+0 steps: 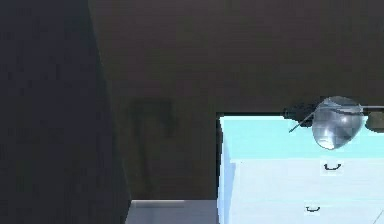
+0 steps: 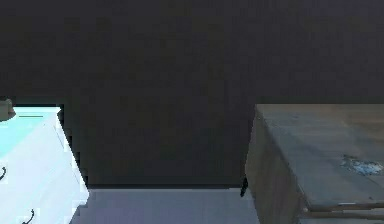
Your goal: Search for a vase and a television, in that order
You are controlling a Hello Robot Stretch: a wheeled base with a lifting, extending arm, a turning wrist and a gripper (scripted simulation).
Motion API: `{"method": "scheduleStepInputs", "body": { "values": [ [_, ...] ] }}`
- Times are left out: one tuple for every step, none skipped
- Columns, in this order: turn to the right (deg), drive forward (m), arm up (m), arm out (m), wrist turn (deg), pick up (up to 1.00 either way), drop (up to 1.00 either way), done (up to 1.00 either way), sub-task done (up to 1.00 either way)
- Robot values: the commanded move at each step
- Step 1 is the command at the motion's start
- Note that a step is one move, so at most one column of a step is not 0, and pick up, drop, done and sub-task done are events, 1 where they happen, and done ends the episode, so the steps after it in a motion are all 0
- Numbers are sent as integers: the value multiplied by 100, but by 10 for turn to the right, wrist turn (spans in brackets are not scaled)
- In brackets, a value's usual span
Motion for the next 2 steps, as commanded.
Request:
{"method": "scheduleStepInputs", "body": {
  "values": [
    [270,0,0,0,0,0,0,0,0],
    [0,20,0,0,0,0,0,0,0]
  ]
}}
